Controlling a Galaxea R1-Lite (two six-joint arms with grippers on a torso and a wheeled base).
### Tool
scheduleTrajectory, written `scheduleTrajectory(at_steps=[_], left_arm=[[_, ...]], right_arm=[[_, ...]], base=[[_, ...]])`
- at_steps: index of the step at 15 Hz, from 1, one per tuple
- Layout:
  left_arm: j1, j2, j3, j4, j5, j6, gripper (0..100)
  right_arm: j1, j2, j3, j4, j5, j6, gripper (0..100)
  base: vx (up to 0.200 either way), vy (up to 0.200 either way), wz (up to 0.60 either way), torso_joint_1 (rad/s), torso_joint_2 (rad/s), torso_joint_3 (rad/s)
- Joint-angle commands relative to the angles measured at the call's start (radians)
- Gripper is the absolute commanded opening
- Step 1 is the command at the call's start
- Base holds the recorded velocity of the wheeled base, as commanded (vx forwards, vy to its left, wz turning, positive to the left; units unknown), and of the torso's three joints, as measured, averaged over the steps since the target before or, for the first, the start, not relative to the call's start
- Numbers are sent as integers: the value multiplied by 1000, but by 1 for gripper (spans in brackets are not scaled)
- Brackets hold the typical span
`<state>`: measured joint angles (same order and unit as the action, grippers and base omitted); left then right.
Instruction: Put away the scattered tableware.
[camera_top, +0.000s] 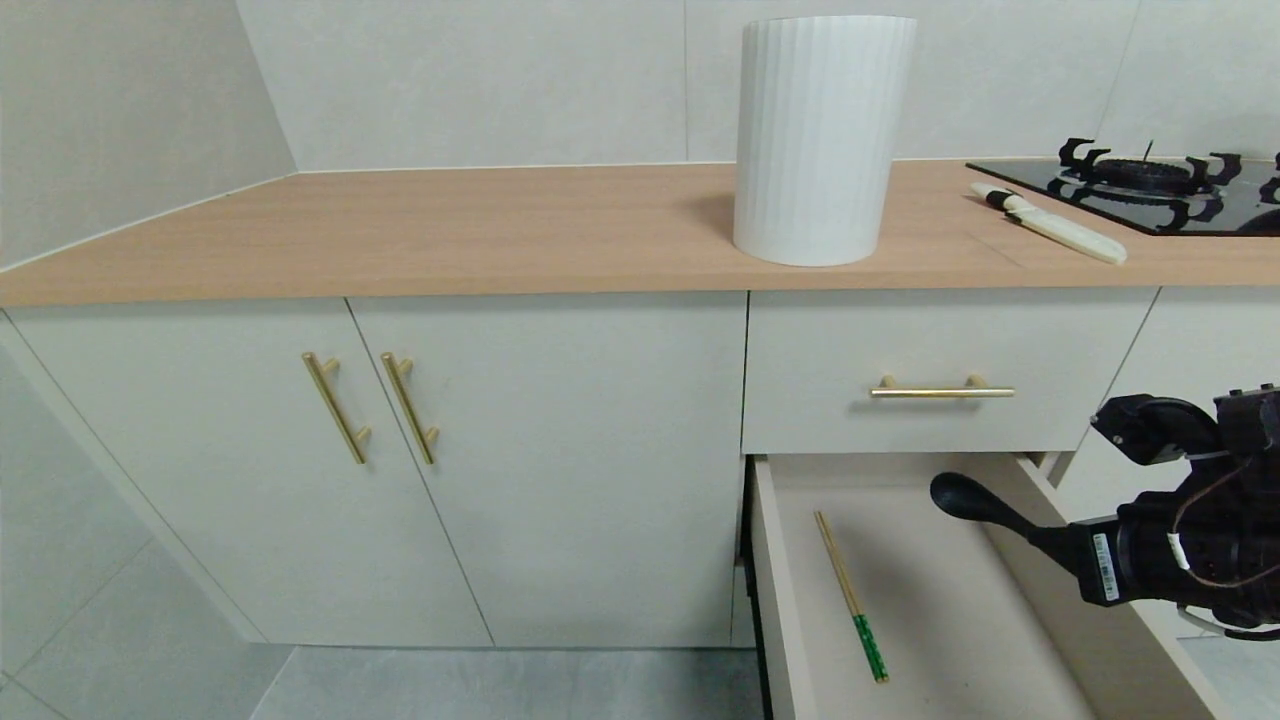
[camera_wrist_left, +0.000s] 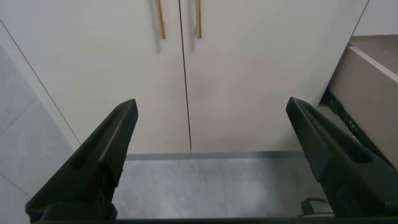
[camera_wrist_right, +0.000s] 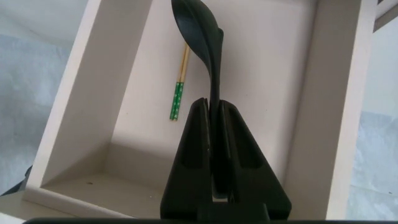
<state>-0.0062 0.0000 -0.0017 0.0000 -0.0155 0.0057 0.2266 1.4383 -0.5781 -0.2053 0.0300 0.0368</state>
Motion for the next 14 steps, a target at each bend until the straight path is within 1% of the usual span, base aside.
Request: scheduleTrajectory(at_steps=[1, 4, 7, 9, 12, 14], left_arm=[[0, 2, 0, 0, 0, 0, 100], [0, 2, 0, 0, 0, 0, 100], [0, 2, 0, 0, 0, 0, 100], [0, 2, 0, 0, 0, 0, 100], [0, 2, 0, 0, 0, 0, 100], [0, 2, 0, 0, 0, 0, 100]], right_arm=[[0, 85, -6, -11, -2, 2, 0], [0, 243, -5, -120, -41, 14, 0], [0, 425, -5, -253, -67, 95, 0], [2, 499, 0, -319, -99, 100, 0], [59, 700, -2, -500, -197, 167, 0], [73, 777, -3, -568, -237, 175, 0]], base=[[0, 0, 0, 0, 0, 0], [0, 0, 0, 0, 0, 0], [0, 0, 0, 0, 0, 0], [0, 0, 0, 0, 0, 0], [0, 0, 0, 0, 0, 0], [0, 0, 0, 0, 0, 0]])
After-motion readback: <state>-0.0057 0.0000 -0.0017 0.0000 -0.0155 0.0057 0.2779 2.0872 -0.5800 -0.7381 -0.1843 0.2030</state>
